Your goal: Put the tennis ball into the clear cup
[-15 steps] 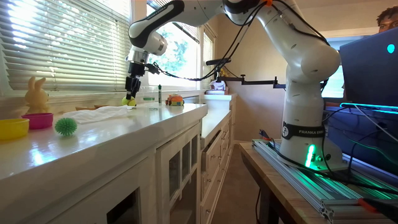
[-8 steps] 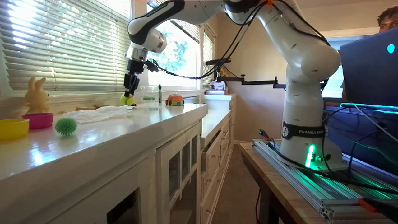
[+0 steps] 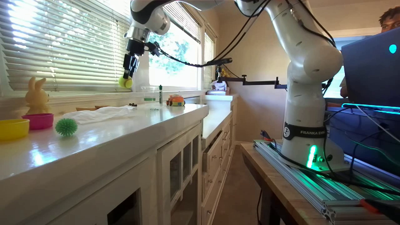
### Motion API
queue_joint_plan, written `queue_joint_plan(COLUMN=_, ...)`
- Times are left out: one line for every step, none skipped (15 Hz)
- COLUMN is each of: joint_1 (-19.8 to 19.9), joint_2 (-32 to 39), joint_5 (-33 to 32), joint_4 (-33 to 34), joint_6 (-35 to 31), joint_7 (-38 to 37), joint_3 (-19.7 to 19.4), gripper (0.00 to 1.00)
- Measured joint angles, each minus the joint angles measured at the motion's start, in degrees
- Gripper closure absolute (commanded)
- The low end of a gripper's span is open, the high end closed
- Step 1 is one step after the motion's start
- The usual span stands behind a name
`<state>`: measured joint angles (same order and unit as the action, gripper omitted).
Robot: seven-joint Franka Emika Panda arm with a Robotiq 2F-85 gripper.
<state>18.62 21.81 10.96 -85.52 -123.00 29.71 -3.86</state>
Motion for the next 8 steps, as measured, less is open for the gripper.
queue_joint_plan(joint_1=-0.02, joint_2=-1.45, joint_5=-0.29, joint_4=-0.15, joint_6=0.31, joint_7=0.0, joint_3=-0.26, gripper=0.69)
queue_joint_plan(joint_1=-0.01, joint_2=-2.93, joint_5=-0.67, joint_4=-0.39, joint_6=0.6, joint_7=-0.1, joint_3=-0.71, gripper=0.69)
queue_joint_plan(joint_1=0.02, joint_2=-4.4, joint_5=-1.01, joint_4=-0.78, joint_6=0.97, joint_7=-0.14, joint_3=-1.37, gripper=0.69)
queue_joint_plan(joint_1=0.08, joint_2=-5.84, joint_5=-1.22, joint_4=-1.28, joint_6=1.39, joint_7=-0.14, joint_3=-2.22, gripper=0.69)
queue_joint_plan(joint_1=0.15, joint_2=-7.05, joint_5=-1.51, joint_4=-1.73, joint_6=1.67, joint_7=-0.21, joint_3=-3.16, gripper=0.69)
queue_joint_plan(joint_1=0.25, joint_2=-8.17, joint_5=-1.92, joint_4=-2.2, joint_6=1.77, joint_7=-0.43, joint_3=-4.2, gripper=0.69)
queue_joint_plan(joint_1=0.41, joint_2=-9.14, joint_5=-2.12, joint_4=-2.71, joint_6=1.92, joint_7=-0.61, joint_3=-5.19, gripper=0.69)
queue_joint_plan(joint_1=0.6, joint_2=-9.84, joint_5=-2.19, joint_4=-3.09, joint_6=2.1, joint_7=-0.8, joint_3=-6.12, gripper=0.69)
